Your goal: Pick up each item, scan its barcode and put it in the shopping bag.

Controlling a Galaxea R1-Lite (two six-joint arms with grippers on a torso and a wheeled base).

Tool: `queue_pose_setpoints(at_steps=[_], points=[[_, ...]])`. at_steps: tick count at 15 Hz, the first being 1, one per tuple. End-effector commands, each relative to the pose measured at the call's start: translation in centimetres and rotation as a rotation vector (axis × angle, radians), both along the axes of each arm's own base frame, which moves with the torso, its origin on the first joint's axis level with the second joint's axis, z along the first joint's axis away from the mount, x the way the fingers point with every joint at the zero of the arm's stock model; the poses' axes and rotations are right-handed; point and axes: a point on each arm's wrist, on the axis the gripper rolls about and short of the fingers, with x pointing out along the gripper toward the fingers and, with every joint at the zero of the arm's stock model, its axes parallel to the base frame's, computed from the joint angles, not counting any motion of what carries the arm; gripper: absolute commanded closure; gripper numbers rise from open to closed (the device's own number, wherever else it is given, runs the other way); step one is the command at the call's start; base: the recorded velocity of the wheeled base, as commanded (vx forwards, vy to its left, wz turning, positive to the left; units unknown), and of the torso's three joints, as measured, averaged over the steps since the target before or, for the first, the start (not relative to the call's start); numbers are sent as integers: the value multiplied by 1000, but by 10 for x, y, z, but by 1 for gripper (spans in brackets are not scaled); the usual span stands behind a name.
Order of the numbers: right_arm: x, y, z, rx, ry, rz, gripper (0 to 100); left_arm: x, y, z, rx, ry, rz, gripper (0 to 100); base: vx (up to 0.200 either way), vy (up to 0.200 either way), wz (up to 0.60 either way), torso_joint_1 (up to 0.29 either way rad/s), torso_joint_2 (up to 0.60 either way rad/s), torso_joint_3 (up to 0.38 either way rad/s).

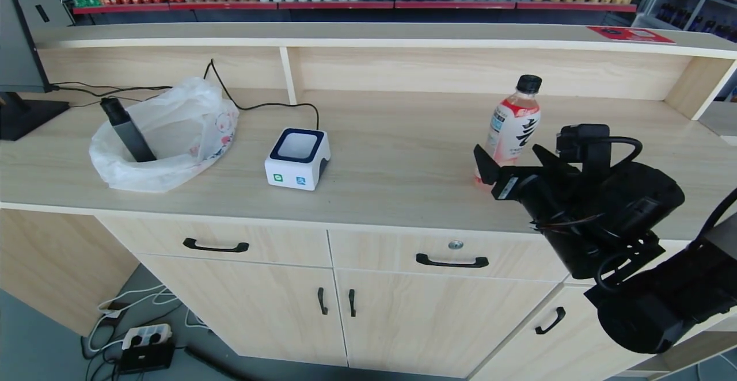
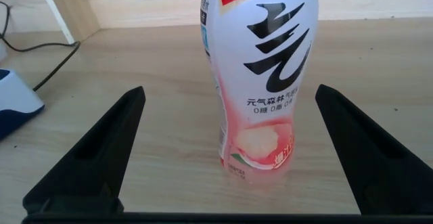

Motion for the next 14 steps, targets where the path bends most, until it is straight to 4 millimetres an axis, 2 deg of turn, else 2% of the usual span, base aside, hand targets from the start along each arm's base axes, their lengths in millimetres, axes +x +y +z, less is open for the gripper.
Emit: queue_pose_setpoints(at_steps=[1,4,9,14], points=[[7,1,-6,-6,9,-6,0,0,0,0,0,0,0,0,0,0,0,0,0,0],[10,1,-3,-1,-3,-9,0,0,0,0,0,0,0,0,0,0,0,0,0,0],[24,-6,-12,17,12,-37,0,0,0,0,0,0,0,0,0,0,0,0,0,0],[41,-1,-14,22,-12,-41,0,0,0,0,0,0,0,0,0,0,0,0,0,0]])
